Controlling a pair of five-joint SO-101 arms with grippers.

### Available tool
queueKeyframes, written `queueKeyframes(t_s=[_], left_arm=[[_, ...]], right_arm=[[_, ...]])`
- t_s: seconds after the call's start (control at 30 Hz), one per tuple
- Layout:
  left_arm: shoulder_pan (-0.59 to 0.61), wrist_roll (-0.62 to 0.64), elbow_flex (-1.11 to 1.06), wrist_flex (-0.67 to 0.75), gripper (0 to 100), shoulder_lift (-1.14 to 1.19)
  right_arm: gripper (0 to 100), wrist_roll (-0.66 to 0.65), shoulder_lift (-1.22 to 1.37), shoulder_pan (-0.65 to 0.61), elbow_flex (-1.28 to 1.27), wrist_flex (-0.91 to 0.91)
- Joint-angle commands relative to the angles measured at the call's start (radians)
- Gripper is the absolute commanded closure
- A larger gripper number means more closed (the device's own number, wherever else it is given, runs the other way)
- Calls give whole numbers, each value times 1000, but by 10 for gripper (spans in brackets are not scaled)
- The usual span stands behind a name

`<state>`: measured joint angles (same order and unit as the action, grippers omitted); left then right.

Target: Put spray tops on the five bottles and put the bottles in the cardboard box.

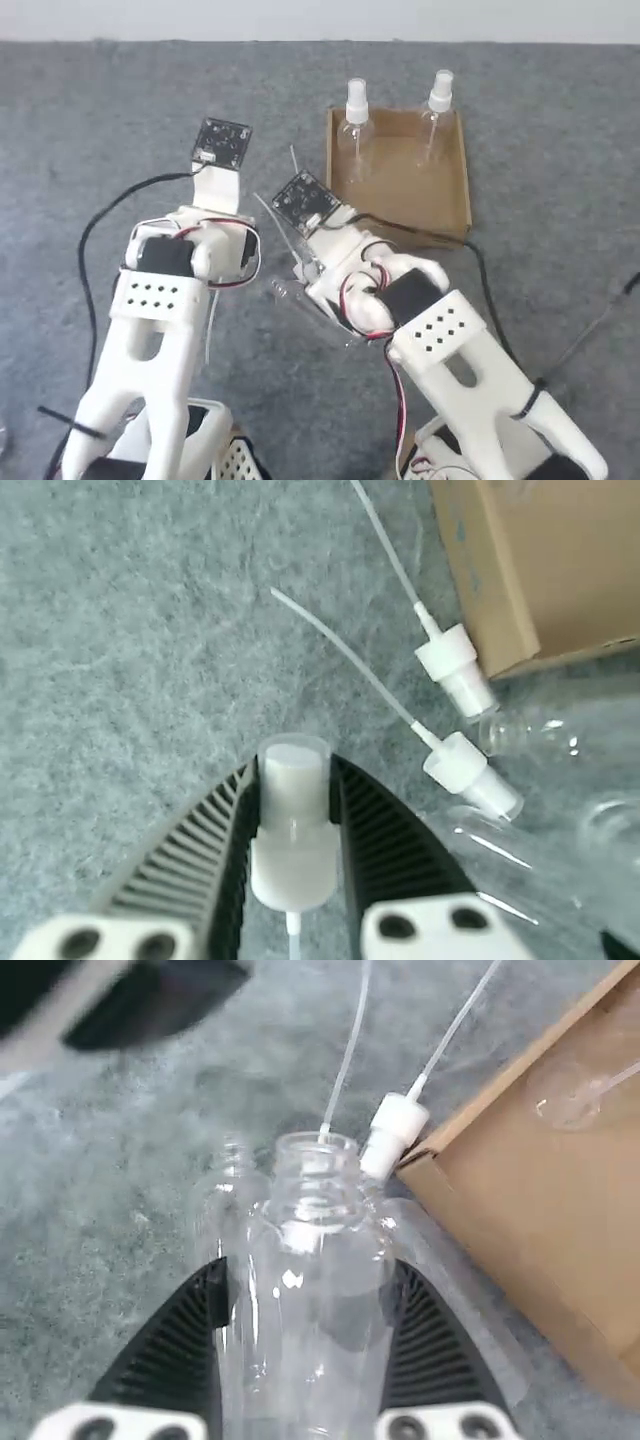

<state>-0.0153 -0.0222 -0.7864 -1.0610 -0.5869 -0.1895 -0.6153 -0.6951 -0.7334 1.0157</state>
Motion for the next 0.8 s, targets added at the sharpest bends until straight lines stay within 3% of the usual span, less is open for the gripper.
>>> queueKeyframes(t_s=[0.0,0.37,0.57,0.77], left_arm=[[5,14,45,-9,989,-86],[15,3,-125,-48,988,-483],[110,-21,-127,-48,988,-519],[114,-21,-97,-31,988,-519]], right_arm=[[992,12,-50,-8,-5,-36],[991,11,-50,-31,-9,-65],[991,18,-39,-54,-18,-162],[991,17,-50,-105,-124,-294]])
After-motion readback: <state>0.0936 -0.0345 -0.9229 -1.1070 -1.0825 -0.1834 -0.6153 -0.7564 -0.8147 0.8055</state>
